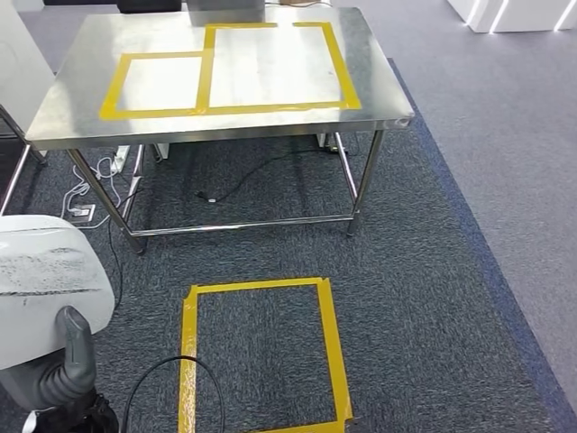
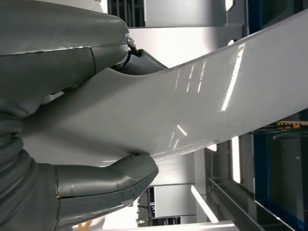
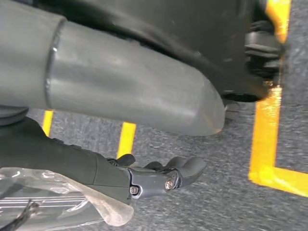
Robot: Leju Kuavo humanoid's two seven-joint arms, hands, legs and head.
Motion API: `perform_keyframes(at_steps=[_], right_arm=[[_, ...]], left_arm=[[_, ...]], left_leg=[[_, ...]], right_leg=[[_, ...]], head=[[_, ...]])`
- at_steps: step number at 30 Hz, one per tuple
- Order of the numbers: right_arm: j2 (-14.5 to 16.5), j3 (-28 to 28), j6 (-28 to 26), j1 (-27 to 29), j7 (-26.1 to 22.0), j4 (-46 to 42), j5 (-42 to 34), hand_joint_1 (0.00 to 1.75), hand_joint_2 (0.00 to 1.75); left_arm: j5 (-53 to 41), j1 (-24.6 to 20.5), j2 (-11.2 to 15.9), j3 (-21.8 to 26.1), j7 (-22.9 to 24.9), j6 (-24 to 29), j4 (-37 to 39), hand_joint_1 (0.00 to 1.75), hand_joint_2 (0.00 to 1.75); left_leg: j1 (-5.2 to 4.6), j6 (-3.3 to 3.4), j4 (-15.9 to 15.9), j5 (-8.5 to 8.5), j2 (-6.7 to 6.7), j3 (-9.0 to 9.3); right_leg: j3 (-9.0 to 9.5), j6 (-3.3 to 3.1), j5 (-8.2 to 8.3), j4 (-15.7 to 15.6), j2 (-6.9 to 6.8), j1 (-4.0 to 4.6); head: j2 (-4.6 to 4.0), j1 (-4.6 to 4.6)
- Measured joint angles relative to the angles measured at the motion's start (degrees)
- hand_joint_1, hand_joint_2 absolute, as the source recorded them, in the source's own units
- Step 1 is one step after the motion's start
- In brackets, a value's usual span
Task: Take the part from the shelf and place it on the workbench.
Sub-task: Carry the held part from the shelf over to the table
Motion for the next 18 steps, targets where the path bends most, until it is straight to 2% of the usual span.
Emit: perform_keyframes(at_steps=[1,2,5,6,7,8,10,11,12,13,14,15,16,17,18], right_arm=[[0.0,0.0,0.0,-0.1,-0.1,0.0,0.0,0.0,0.0],[0.0,0.0,0.0,-0.1,-0.2,0.0,0.0,0.0,0.0],[0.1,0.0,0.2,-0.1,-0.3,0.0,0.1,0.0,0.0],[0.1,0.0,0.3,0.0,-0.2,0.0,0.1,0.0,0.0],[0.2,0.0,0.3,0.0,-0.2,0.0,0.1,0.0,0.0],[0.3,0.0,0.4,0.0,-0.1,0.0,0.1,0.0,0.0],[0.3,0.0,0.5,0.0,-0.1,0.0,0.1,0.0,0.0],[0.3,0.0,0.6,0.1,0.0,0.0,0.1,0.0,0.0],[0.3,0.0,0.6,0.1,0.0,0.0,0.2,0.0,0.0],[0.3,0.0,0.6,0.2,0.1,0.0,0.2,0.0,0.0],[0.4,0.0,0.7,0.2,0.1,0.0,0.2,0.0,0.0],[0.4,0.0,0.7,0.2,0.1,0.0,0.1,0.0,0.0],[0.4,0.0,0.7,0.2,0.1,0.0,0.1,0.0,0.0],[0.4,0.0,0.7,0.1,0.1,0.0,0.1,0.0,0.0],[0.4,0.0,0.7,0.0,0.1,0.0,0.1,0.0,0.0]], left_arm=[[0.0,0.0,0.0,0.0,0.0,0.0,-0.1,1.75,1.75],[0.0,0.0,0.0,0.0,-0.1,0.0,-0.2,1.75,1.75],[-0.1,0.0,-0.2,0.0,-0.1,-0.1,-0.4,1.75,1.75],[-0.1,0.0,-0.2,0.0,-0.1,-0.2,-0.6,1.75,1.75],[-0.2,0.0,-0.2,0.1,-0.2,-0.2,-0.7,1.75,1.75],[-0.2,0.0,-0.2,0.1,-0.2,-0.2,-0.7,1.75,1.75],[-0.2,0.1,-0.2,0.1,-0.2,-0.2,-0.8,1.75,1.75],[-0.3,0.2,-0.2,0.2,-0.2,-0.2,-0.8,1.75,1.75],[-0.3,0.3,-0.2,0.2,-0.2,-0.2,-0.8,1.75,1.75],[-0.3,0.3,-0.2,0.2,-0.2,-0.2,-0.8,1.75,1.75],[-0.3,0.3,-0.2,0.2,-0.2,-0.2,-0.8,1.75,1.75],[-0.2,0.4,-0.2,0.2,-0.2,-0.2,-0.9,1.75,1.75],[-0.2,0.4,-0.2,0.2,-0.3,-0.2,-0.9,1.75,1.75],[-0.2,0.5,-0.2,0.2,-0.4,-0.2,-1.0,1.75,1.75],[-0.2,0.5,-0.3,0.2,-0.4,-0.2,-1.0,1.75,1.75]], left_leg=[[-0.07,-0.26,0.0,-0.34,-0.02,0.19],[-0.09,-0.55,0.0,-0.6,-0.04,0.28],[0.11,-1.52,0.1,-1.19,-0.01,0.67],[0.16,-1.87,1.0,-1.71,0.07,0.47],[0.21,-2.2,3.2,-2.69,0.15,-0.42],[0.32,-2.48,6.5,-3.94,0.23,-2.09],[0.48,-2.9,13.9,-6.2,0.26,-6.6],[0.53,-3.0,15.9,-6.05,0.27,-8.18],[0.55,-3.02,15.9,-4.75,0.29,-8.85],[0.56,-2.95,13.6,-2.41,0.33,-8.45],[0.56,-2.8,9.9,0.42,0.42,-7.36],[0.45,-2.59,6.4,2.33,0.55,-6.13],[0.33,-2.26,3.4,3.31,0.67,-4.96],[0.21,-1.92,1.7,3.4,0.74,-4.23],[0.1,-1.55,1.1,2.79,0.74,-3.91]], right_leg=[[1.22,-0.33,0.87,-2.5,0.05,0.15],[1.94,-0.61,0.91,-3.8,0.09,0.31],[2.84,-1.29,0.32,-4.5,0.1,0.39],[3.29,-1.61,0.21,-4.8,0.03,0.26],[3.82,-1.88,0.06,-5.0,-0.04,0.09],[4.3,-2.11,-0.19,-5.2,-0.11,0.02],[5.14,-2.32,-0.91,-5.2,-0.17,0.0],[5.63,-2.3,-1.34,-5.2,-0.15,-0.01],[6.22,-2.25,-1.79,-5.2,-0.13,-0.02],[6.92,-2.15,-2.28,-5.2,-0.09,-0.03],[7.65,-1.99,-2.83,-5.2,-0.07,-0.04],[8.12,-1.69,-3.45,-5.2,-0.08,0.07],[8.45,-1.32,-4.0,-5.3,-0.08,0.17],[8.64,-0.93,-4.43,-5.4,-0.13,0.27],[8.92,-0.52,-4.57,-5.6,-0.2,0.36]], head=[[0.0,-0.03],[0.0,-0.11],[0.01,-0.2],[0.01,-0.26],[0.01,-0.34],[0.0,-0.43],[0.0,-0.5],[0.0,-0.5],[0.0,-0.5],[0.0,-0.51],[0.0,-0.52],[0.0,-0.55],[0.01,-0.65],[0.01,-0.63],[0.01,-0.58]])
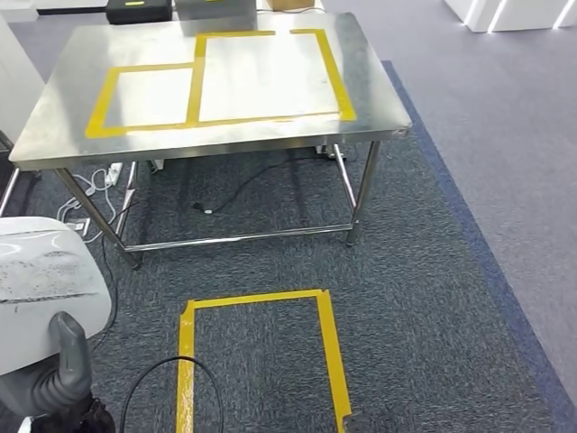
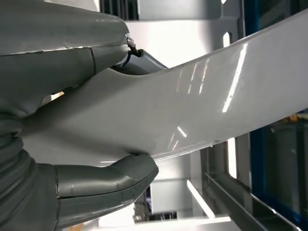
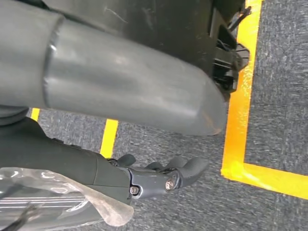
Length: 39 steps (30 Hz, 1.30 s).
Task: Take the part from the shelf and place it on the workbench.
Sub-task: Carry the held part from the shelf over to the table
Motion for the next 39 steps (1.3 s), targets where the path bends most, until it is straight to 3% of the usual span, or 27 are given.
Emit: perform_keyframes(at_steps=[3,4,7,8,9,10,12,14,17,19,21,22,24,25,26,27,29,30,33,35,38,39], right_arm=[[0.0,0.0,0.0,-0.2,-0.1,0.0,0.0,0.0,0.0],[0.0,0.0,0.0,-0.2,-0.1,0.0,-0.1,0.0,0.0],[0.0,0.0,-0.1,-0.1,-0.2,0.0,-0.1,0.0,0.0],[0.0,0.0,-0.1,0.0,-0.2,0.0,-0.1,0.0,0.0],[0.0,0.0,-0.1,0.1,-0.2,0.0,-0.1,0.0,0.0],[0.0,0.0,-0.1,0.2,-0.2,0.0,-0.2,0.0,0.0],[0.0,0.0,-0.1,0.4,-0.2,0.0,-0.2,0.0,0.0],[0.0,0.0,0.0,0.4,-0.1,0.1,-0.3,0.0,0.0],[0.0,0.0,0.2,0.4,0.1,0.1,-0.2,0.0,0.0],[0.0,-0.1,0.4,0.4,0.2,0.1,-0.1,0.0,0.0],[0.0,-0.1,0.5,0.3,0.3,0.1,-0.1,0.0,0.0],[0.0,-0.1,0.5,0.3,0.3,0.1,-0.1,0.0,0.0],[0.0,-0.2,0.6,0.3,0.3,0.1,-0.1,0.0,0.0],[0.0,-0.2,0.7,0.3,0.3,0.1,-0.1,0.0,0.0],[0.1,-0.2,0.7,0.4,0.3,0.1,-0.1,0.0,0.0],[0.1,-0.2,0.8,0.4,0.3,0.1,-0.1,0.0,0.0],[0.1,-0.2,1.0,0.3,0.2,0.1,-0.3,0.0,0.0],[0.1,-0.2,1.0,0.3,0.2,0.1,-0.4,0.0,0.0],[0.1,-0.3,1.2,0.1,0.2,0.0,-0.6,0.0,0.0],[0.1,-0.3,1.1,-0.1,0.2,0.0,-0.8,0.0,0.0],[0.1,-0.3,0.9,-0.1,0.3,0.0,-1.0,0.0,0.0],[0.1,-0.3,0.7,0.0,0.5,0.0,-1.0,0.0,0.0]], left_arm=[[0.0,0.2,-0.2,0.1,-0.2,0.0,-0.2,1.75,1.75],[0.0,0.3,-0.3,0.1,-0.3,0.0,-0.2,1.75,1.75],[0.0,0.3,-0.4,0.2,-0.4,0.0,-0.3,1.75,1.75],[0.0,0.4,-0.4,0.2,-0.4,0.0,-0.3,1.75,1.75],[0.0,0.4,-0.4,0.2,-0.4,0.0,-0.3,1.75,1.75],[0.0,0.4,-0.4,0.2,-0.5,-0.1,-0.3,1.75,1.75],[0.1,0.3,-0.5,0.2,-0.5,-0.2,-0.3,1.75,1.75],[0.1,0.2,-0.5,0.2,-0.5,-0.3,-0.3,1.75,1.75],[0.2,-0.1,-0.4,0.2,-0.4,-0.7,-0.3,1.75,1.75],[0.2,-0.5,-0.4,0.2,-0.4,-1.0,-0.3,1.75,1.75],[0.2,-0.9,-0.3,0.2,-0.4,-1.2,-0.3,1.75,1.75],[0.2,-1.0,-0.3,0.2,-0.4,-1.3,-0.2,1.75,1.75],[0.2,-1.0,-0.2,0.2,-0.3,-1.5,-0.2,1.75,1.75],[0.1,-1.1,-0.2,0.2,-0.3,-1.6,-0.2,1.75,1.75],[0.1,-1.1,-0.2,0.2,-0.3,-1.7,-0.2,1.75,1.75],[0.1,-1.2,-0.1,0.2,-0.3,-1.7,-0.2,1.75,1.75],[0.0,-1.3,-0.1,0.2,-0.2,-1.8,-0.1,1.75,1.75],[0.0,-1.3,-0.1,0.2,-0.2,-1.8,-0.1,1.75,1.75],[-0.1,-1.4,-0.1,0.1,0.0,-1.8,-0.1,1.75,1.75],[-0.1,-1.5,-0.1,0.1,0.0,-1.8,-0.1,1.75,1.75],[-0.2,-1.6,-0.2,0.0,0.0,-1.7,-0.1,1.75,1.75],[-0.2,-1.5,-0.2,0.0,0.0,-1.7,-0.1,1.75,1.75]], left_leg=[[0.25,1.1,-0.8,-0.5,-0.26,0.89],[0.36,1.45,-0.9,-0.69,-0.29,1.31],[0.38,2.01,-1.0,-1.68,-0.27,2.21],[0.36,2.02,-1.0,-2.09,-0.34,2.62],[0.35,2.01,-1.0,-2.55,-0.43,3.17],[0.34,1.96,-1.0,-3.09,-0.52,3.89],[0.31,1.68,-1.0,-4.29,-0.61,5.34],[0.2,1.08,-1.0,-5.42,-0.67,6.24],[0.13,0.04,-0.8,-5.95,-0.65,7.24],[0.18,-0.49,2.0,-5.82,-0.5,6.38],[0.27,-1.0,8.3,-7.08,-0.38,2.68],[0.3,-1.19,11.4,-8.57,-0.37,0.44],[0.31,-1.29,13.6,-11.01,-0.37,-2.47],[0.3,-1.18,12.3,-10.69,-0.37,-2.83],[0.26,-0.93,9.7,-8.87,-0.36,-2.59],[0.17,-0.56,6.3,-5.72,-0.31,-2.09],[-0.22,0.1,1.6,-1.53,-0.18,-1.35],[-0.41,0.45,0.6,-0.63,-0.17,-1.18],[-0.33,1.46,-0.4,-0.68,-0.34,0.24],[-0.09,1.97,-0.9,-0.97,-0.35,1.5],[-0.08,2.25,-1.0,-2.13,-0.35,2.36],[-0.09,2.25,-1.0,-2.57,-0.4,2.78]], right_leg=[[0.1,0.82,-0.02,1.4,-0.05,-0.09],[-1.29,0.98,-0.51,3.7,0.01,-0.12],[-8.87,1.3,-4.15,14.3,0.12,-0.17],[-10.97,1.36,-5.12,16.3,0.13,-0.17],[-12.15,1.36,-5.12,16.5,0.13,-0.17],[-12.42,1.27,-3.83,14.9,0.14,-0.17],[-11.11,0.78,1.93,7.9,0.13,-0.11],[-9.77,0.15,5.27,3.1,0.11,0.11],[-8.44,-0.88,5.42,1.9,0.17,0.21],[-6.98,-1.48,5.3,1.5,0.17,-0.02],[-5.94,-1.84,4.63,1.4,0.18,-0.11],[-5.45,-1.94,4.13,1.4,0.21,-0.1],[-4.13,-1.97,3.01,1.4,0.33,-0.07],[-3.31,-1.94,2.39,1.4,0.4,-0.06],[-2.46,-1.9,1.78,1.4,0.45,-0.04],[-1.92,-1.8,1.17,1.3,0.47,-0.02],[-1.04,-1.26,0.01,1.2,0.55,0.08],[-0.6,-0.86,-0.29,1.3,0.56,0.12],[0.32,0.4,-0.14,2.2,0.48,0.15],[-1.9,0.79,-0.96,5.9,0.45,0.1],[-8.83,1.23,-4.55,15.0,0.42,0.02],[-10.41,1.36,-4.7,16.2,0.41,0.01]], head=[[0.0,0.26],[0.0,0.34],[-0.01,0.67],[-0.01,0.73],[-0.01,0.76],[-0.01,0.81],[-0.01,0.81],[-0.01,0.71],[-0.01,0.6],[-0.01,0.48],[-0.01,0.32],[-0.01,0.3],[-0.01,0.3],[-0.01,0.29],[-0.01,0.28],[-0.01,0.25],[-0.01,0.2],[-0.01,0.15],[0.0,0.13],[0.01,0.48],[0.0,1.08],[0.0,1.14]])
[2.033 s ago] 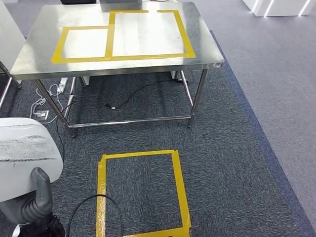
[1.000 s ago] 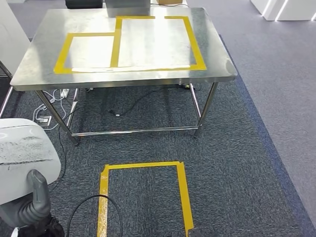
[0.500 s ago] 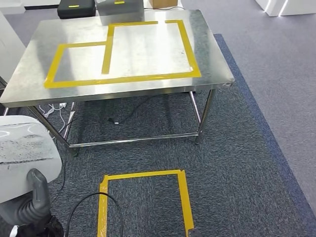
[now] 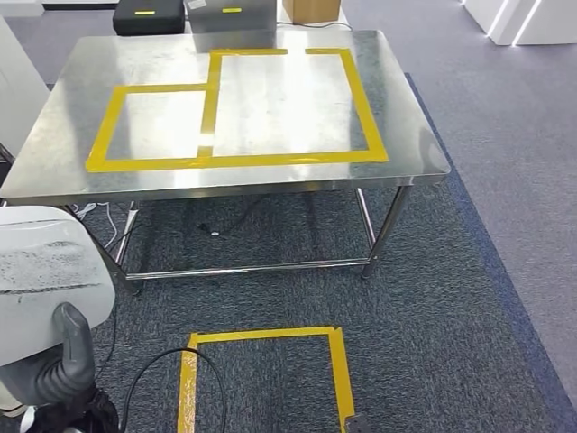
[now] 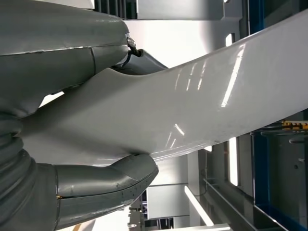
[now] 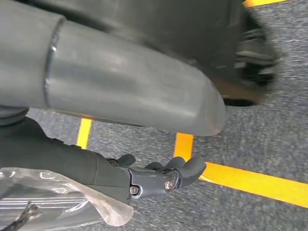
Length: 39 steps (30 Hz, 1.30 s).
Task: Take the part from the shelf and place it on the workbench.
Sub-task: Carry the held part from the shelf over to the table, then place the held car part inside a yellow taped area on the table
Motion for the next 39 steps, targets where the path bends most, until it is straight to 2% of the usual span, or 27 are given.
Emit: perform_keyframes(at_steps=[1,3,4,6,8,10,12,14,15,16,17,19,21,23,24,25,26,27,29,30,31,32,34,35,36,38,39], right_arm=[[0.0,0.0,-0.2,0.1,0.2,0.0,0.0,0.0,0.0],[0.0,-0.1,-0.4,0.4,0.4,0.0,-0.1,0.0,0.0],[0.0,-0.2,-0.5,0.4,0.4,0.0,-0.1,0.0,0.0],[0.1,-0.3,-0.6,0.4,0.5,0.1,-0.2,0.0,0.0],[0.2,-0.4,-0.7,0.5,0.6,0.1,-0.2,0.0,0.0],[0.3,-0.4,-0.8,0.6,0.7,0.0,-0.2,0.0,0.0],[0.5,-0.5,-0.9,0.6,0.7,0.0,-0.3,0.0,0.0],[0.5,-0.6,-0.9,0.6,0.7,0.0,-0.7,0.0,0.0],[0.5,-0.7,-0.9,0.6,0.6,0.0,-0.9,0.0,0.0],[0.5,-0.9,-0.8,0.7,0.4,0.0,-1.1,0.0,0.0],[0.5,-1.0,-0.6,0.7,0.3,0.0,-1.3,0.0,0.0],[0.5,-1.2,-0.3,0.8,0.0,0.0,-1.7,0.0,0.0],[0.5,-1.5,-0.2,0.7,-0.1,0.0,-1.9,0.0,0.0],[0.5,-1.8,-0.2,0.6,-0.1,0.0,-1.9,0.0,0.0],[0.5,-1.8,-0.2,0.6,0.0,0.0,-1.9,0.0,0.0],[0.5,-1.8,-0.1,0.6,0.0,0.0,-1.8,0.0,0.0],[0.5,-1.8,0.0,0.5,0.1,0.0,-1.6,0.0,0.0],[0.5,-1.8,0.1,0.4,0.2,0.0,-1.5,0.0,0.0],[0.5,-1.8,0.3,0.4,0.3,0.0,-1.4,0.0,0.0],[0.5,-1.8,0.3,0.4,0.4,0.0,-1.3,0.0,0.0],[0.5,-1.8,0.4,0.5,0.5,0.0,-1.3,0.0,0.0],[0.5,-1.8,0.4,0.6,0.6,0.0,-1.2,0.0,0.0],[0.4,-1.9,0.5,0.8,0.8,0.1,-1.2,0.0,0.0],[0.4,-1.9,0.5,0.8,0.8,0.1,-1.1,0.0,0.0],[0.4,-1.9,0.5,0.8,0.9,0.1,-1.1,0.0,0.0],[0.4,-1.9,0.5,0.8,1.1,0.2,-1.0,0.0,0.0],[0.4,-1.9,0.4,0.9,1.3,0.1,-0.9,0.0,0.0]], left_arm=[[0.0,0.1,0.0,0.0,0.0,0.0,0.0,1.75,1.75],[0.0,0.2,0.0,0.0,0.0,0.1,0.0,1.75,1.75],[0.0,0.3,0.0,0.0,0.0,0.1,0.0,1.75,1.75],[-0.1,0.3,0.0,0.0,0.0,0.1,0.0,1.75,1.75],[-0.2,0.5,0.0,0.0,-0.1,0.1,0.1,1.75,1.75],[-0.3,0.5,0.0,0.0,-0.3,0.1,0.0,1.75,1.75],[-0.3,0.5,0.0,0.0,-0.3,0.1,0.0,1.75,1.75],[-0.2,0.4,0.1,0.0,-0.4,-0.1,0.1,1.75,1.75],[-0.1,0.3,0.1,0.0,-0.4,-0.2,0.1,1.75,1.75],[0.0,0.2,0.1,0.0,-0.3,-0.3,0.1,1.75,1.75],[0.1,-0.1,0.1,0.0,-0.2,-0.4,0.2,1.75,1.75],[0.1,-0.6,0.1,0.0,0.0,-0.5,0.2,1.75,1.75],[0.1,-0.8,0.1,0.0,0.3,-0.5,0.3,1.75,1.75],[0.1,-1.0,0.2,0.0,0.4,-0.4,0.4,1.75,1.75],[0.1,-1.1,0.2,0.0,0.4,-0.4,0.4,1.75,1.75],[0.1,-1.2,0.2,0.0,0.4,-0.3,0.4,1.75,1.75],[0.1,-1.3,0.2,0.0,0.4,-0.2,0.4,1.75,1.75],[0.1,-1.3,0.2,0.1,0.4,-0.1,0.4,1.75,1.75],[0.1,-1.2,0.2,0.1,0.4,0.1,0.4,1.75,1.75],[0.1,-1.1,0.2,0.1,0.4,0.2,0.4,1.75,1.75],[0.1,-0.9,0.2,0.2,0.4,0.4,0.4,1.75,1.75],[0.1,-0.7,0.3,0.2,0.4,0.5,0.4,1.75,1.75],[0.1,-0.5,0.3,0.3,0.4,0.6,0.4,1.75,1.75],[0.1,-0.5,0.3,0.4,0.4,0.7,0.4,1.75,1.75],[0.1,-0.4,0.3,0.4,0.4,0.8,0.4,1.75,1.75],[0.1,-0.2,0.3,0.6,0.4,1.0,0.4,1.75,1.75],[0.0,-0.1,0.4,0.8,0.3,1.2,0.4,1.75,1.75]], left_leg=[[0.0,-0.04,0.0,-0.47,-0.07,0.57],[0.01,-0.27,0.0,-1.6,-0.16,2.05],[-0.02,-0.49,0.0,-2.14,-0.15,2.75],[-0.06,-1.13,-0.1,-3.03,-0.12,3.46],[-0.1,-1.79,0.4,-3.25,-0.13,4.02],[-0.1,-2.33,2.4,-3.61,-0.09,4.05],[0.03,-2.94,7.2,-5.29,-0.01,1.59],[0.23,-3.41,13.5,-7.99,0.03,-2.87],[0.3,-3.52,15.4,-8.66,0.04,-4.69],[0.36,-3.56,15.5,-8.28,0.06,-5.73],[0.39,-3.53,13.7,-6.53,0.09,-5.83],[0.36,-3.34,7.2,-1.13,0.24,-4.54],[0.11,-2.82,3.1,0.26,0.48,-3.54],[0.0,-2.01,2.3,-0.37,0.44,-3.19],[0.1,-1.6,2.1,0.27,0.37,-2.73],[0.18,-1.18,1.9,0.37,0.31,-2.22],[0.25,-0.81,1.8,0.21,0.33,-1.68],[0.27,-0.49,1.7,-0.01,0.36,-1.28],[0.18,-0.13,1.7,-0.62,0.36,-0.9],[0.12,-0.07,1.7,-0.99,0.3,-0.62],[0.08,-0.04,1.7,-1.39,0.21,-0.19],[0.04,-0.06,1.7,-1.86,0.12,0.4],[-0.03,-0.23,1.7,-2.91,0.02,1.71],[-0.05,-0.42,1.7,-3.37,-0.01,2.23],[-0.04,-0.74,1.5,-3.8,-0.01,2.53],[-0.05,-1.45,1.6,-3.95,-0.02,3.35],[-0.05,-1.77,1.9,-3.93,0.01,3.69]], right_leg=[[-0.59,0.06,1.14,-0.8,-0.01,0.0],[0.57,-0.2,6.18,-6.9,-0.05,0.01],[1.36,-0.4,7.85,-10.0,-0.09,0.1],[2.57,-1.16,8.79,-13.4,-0.24,0.4],[3.41,-2.04,8.32,-13.9,-0.31,0.48],[4.84,-2.78,8.24,-14.4,-0.34,0.19],[6.28,-3.23,7.73,-14.8,-0.35,-0.02],[7.09,-3.34,7.0,-14.8,-0.26,-0.06],[7.55,-3.32,6.55,-14.8,-0.22,-0.07],[8.12,-3.26,6.06,-14.8,-0.19,-0.09],[8.8,-3.15,5.55,-14.8,-0.16,-0.12],[10.0,-2.73,4.46,-14.8,-0.13,-0.17],[10.61,-2.07,3.51,-15.0,-0.13,-0.07],[11.3,-1.29,3.26,-14.7,-0.23,0.08],[11.47,-0.95,3.09,-14.5,-0.33,0.06],[11.54,-0.66,2.87,-13.7,-0.33,0.05],[10.77,-0.43,2.21,-12.2,-0.31,0.04],[9.08,-0.24,1.14,-9.6,-0.28,0.02],[4.17,0.01,-1.46,-2.9,-0.23,0.04],[1.86,0.05,-2.17,-0.6,-0.24,0.04],[0.36,-0.02,-1.85,0.2,-0.24,0.06],[-0.2,-0.21,-0.27,-1.1,-0.24,0.09],[0.8,-0.95,5.16,-7.3,-0.23,0.26],[1.3,-1.27,6.4,-10.0,-0.27,0.43],[1.86,-1.59,6.89,-11.7,-0.28,0.6],[2.42,-2.2,6.49,-12.9,-0.27,0.81],[3.4,-2.54,7.11,-13.4,-0.25,0.69]], head=[[0.01,0.05],[0.0,0.13],[0.0,0.06],[0.01,-0.07],[0.01,-0.11],[0.0,-0.27],[-0.01,-0.64],[-0.01,-0.86],[-0.01,-0.86],[-0.01,-0.86],[-0.01,-0.86],[-0.01,-0.86],[0.0,-1.01],[0.0,-1.06],[-0.01,-0.96],[-0.01,-0.88],[-0.01,-0.76],[-0.01,-0.64],[-0.01,-0.46],[-0.01,-0.44],[-0.01,-0.42],[-0.01,-0.42],[-0.01,-0.47],[-0.01,-0.58],[-0.01,-0.65],[-0.01,-0.77],[0.0,-0.72]])
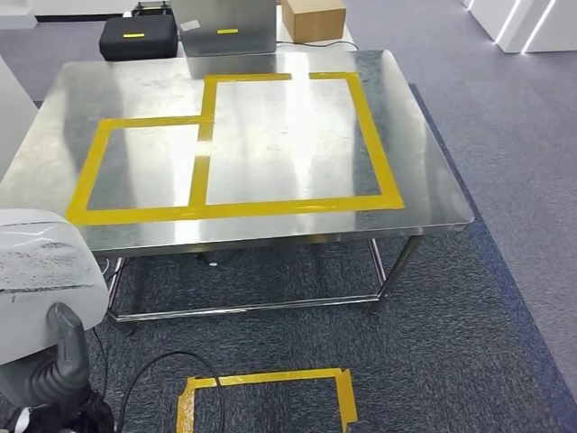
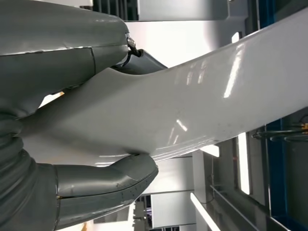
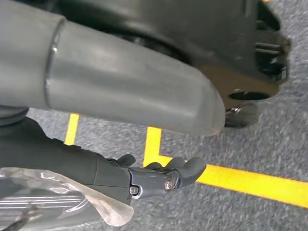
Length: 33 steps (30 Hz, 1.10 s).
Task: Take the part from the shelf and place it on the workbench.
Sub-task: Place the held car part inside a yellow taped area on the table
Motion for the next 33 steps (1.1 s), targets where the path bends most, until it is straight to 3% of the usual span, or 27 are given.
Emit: perform_keyframes(at_steps=[2,4,6,7,8,9,11,12,13,16,18,21,22,23,24,26,28,31,33], right_arm=[[0.0,0.0,0.0,0.0,0.2,0.0,0.2,0.0,0.0],[0.0,0.0,0.1,-0.2,0.4,0.0,0.5,0.0,0.0],[0.0,0.0,0.1,-0.2,0.4,0.0,0.5,0.0,0.0],[0.0,0.0,0.1,-0.2,0.5,0.0,0.5,0.0,0.0],[0.0,0.0,0.2,-0.1,0.5,0.0,0.5,0.0,0.0],[0.0,0.0,0.2,-0.1,0.5,0.0,0.6,0.0,0.0],[0.0,0.0,0.3,-0.1,0.5,0.0,0.7,0.0,0.0],[0.0,0.0,0.4,-0.2,0.5,0.0,0.8,0.0,0.0],[0.0,0.0,0.4,-0.2,0.6,0.0,0.8,0.0,0.0],[0.1,0.0,0.6,-0.3,0.6,-0.1,0.7,0.0,0.0],[0.1,0.0,1.0,-0.6,0.6,-0.1,0.4,0.0,0.0],[0.1,-0.1,1.7,-0.9,0.8,-0.1,0.5,0.0,0.0],[0.1,-0.1,2.0,-0.8,1.0,-0.1,0.6,0.0,0.0],[0.1,-0.1,2.3,-0.7,1.3,-0.1,0.9,0.0,0.0],[0.1,-0.1,2.6,-0.6,1.7,-0.1,1.1,0.0,0.0],[0.0,-0.1,3.2,-0.4,2.3,-0.1,1.7,0.0,0.0],[-0.1,-0.1,3.7,-0.4,2.8,0.0,2.2,0.0,0.0],[-0.1,-0.1,4.3,-0.8,3.6,0.0,2.7,0.0,0.0],[-0.1,-0.1,4.6,-1.1,4.1,-0.1,2.9,0.0,0.0]], left_arm=[[-0.3,0.0,0.2,0.5,-0.1,0.2,0.0,1.75,1.75],[-0.6,0.0,0.4,1.1,-0.1,0.3,-0.1,1.75,1.75],[-1.1,0.1,0.8,1.5,-0.1,0.4,-0.1,1.75,1.75],[-1.4,0.1,0.9,1.7,-0.1,0.4,-0.1,1.75,1.75],[-1.8,0.1,1.1,2.0,-0.1,0.5,-0.1,1.75,1.75],[-2.1,0.1,1.3,2.2,-0.1,0.5,-0.1,1.75,1.75],[-2.8,0.1,1.8,2.8,0.0,0.6,-0.1,1.75,1.75],[-3.3,0.1,2.0,3.1,0.2,0.6,-0.1,1.75,1.75],[-4.1,0.1,2.3,3.5,0.6,0.5,-0.1,1.75,1.75],[-7.5,-0.8,3.3,5.0,2.8,-0.5,-0.1,1.75,1.75],[-10.4,-2.4,4.2,6.2,4.7,-1.8,0.1,1.75,1.75],[-14.7,-5.1,6.0,8.1,7.6,-3.1,1.5,1.75,1.75],[-15.9,-6.0,6.7,8.8,8.4,-3.4,2.4,1.75,1.75],[-16.9,-6.8,7.4,9.6,9.2,-3.6,3.4,1.75,1.75],[-17.8,-7.7,8.0,10.4,10.1,-3.7,4.5,1.75,1.75],[-20.3,-9.9,9.4,11.9,12.2,-3.8,7.0,1.75,1.75],[-23.5,-12.5,11.3,13.3,14.8,-4.5,10.4,1.75,1.75],[-27.4,-17.8,14.3,14.5,18.6,-8.0,16.2,1.75,1.75],[-29.5,-22.3,15.7,14.5,20.9,-11.5,20.8,1.75,1.75]], left_leg=[[0.01,-0.54,2.3,-0.09,0.06,-0.23],[0.2,-1.26,7.6,-1.7,0.11,-3.32],[0.5,-1.97,12.5,-4.67,0.13,-7.45],[0.64,-2.2,13.1,-5.62,0.14,-8.82],[0.75,-2.34,12.2,-5.45,0.15,-9.45],[0.83,-2.39,9.9,-3.76,0.18,-9.47],[0.83,-2.24,3.9,2.29,0.45,-9.05],[0.71,-1.94,2.0,4.23,0.6,-8.94],[0.56,-1.5,1.1,5.41,0.67,-8.94],[0.5,0.05,0.2,5.23,0.4,-7.6],[0.71,0.73,-0.4,4.8,0.25,-6.05],[0.69,1.19,-0.7,3.64,0.2,-4.72],[0.66,1.21,-0.7,3.07,0.17,-4.13],[0.63,1.17,-0.7,2.46,0.13,-3.4],[0.61,1.09,-0.7,1.81,0.09,-2.53],[0.58,0.75,-0.7,0.49,0.09,-0.81],[0.56,0.15,-0.8,-0.39,0.02,0.09],[0.62,-0.94,-0.2,0.06,-0.07,0.0],[0.67,-1.62,3.7,0.56,0.06,-2.35]], right_leg=[[1.91,-0.51,0.51,-0.9,-0.08,-0.35],[3.35,-0.82,0.08,-1.4,-0.07,-0.59],[4.28,-0.9,-0.78,-1.5,0.02,-0.71],[4.87,-0.84,-1.34,-1.5,0.07,-0.78],[5.59,-0.71,-1.96,-1.5,0.12,-0.88],[6.42,-0.53,-2.61,-1.5,0.18,-0.99],[7.59,-0.04,-3.92,-1.5,0.3,-1.1],[7.78,0.3,-4.48,-1.5,0.31,-1.09],[8.06,0.7,-4.83,-1.7,0.27,-1.07],[9.49,1.89,-4.86,-1.5,0.02,-1.06],[7.99,2.14,-5.71,1.8,0.0,-1.08],[0.54,2.37,-9.32,11.2,0.06,-1.08],[-1.63,2.41,-10.13,12.7,0.05,-1.07],[-3.01,2.38,-9.99,12.5,0.05,-1.05],[-3.6,2.22,-8.45,10.6,0.05,-1.03],[-3.78,1.62,-2.04,5.0,0.05,-0.85],[-3.75,0.9,2.68,1.6,0.05,-0.46],[-2.9,-0.09,3.71,0.5,0.01,-0.27],[-1.89,-0.53,3.64,-0.6,-0.02,-0.59]], head=[[0.0,-0.18],[-0.01,-0.5],[-0.01,-0.56],[-0.01,-0.56],[-0.01,-0.56],[-0.01,-0.57],[-0.01,-0.67],[-0.01,-0.74],[-0.01,-0.81],[-0.01,-0.74],[-0.01,-0.28],[0.0,0.39],[0.0,0.45],[-0.01,0.49],[-0.01,0.51],[-0.01,0.39],[-0.01,0.17],[0.0,-0.03],[0.0,-0.22]])
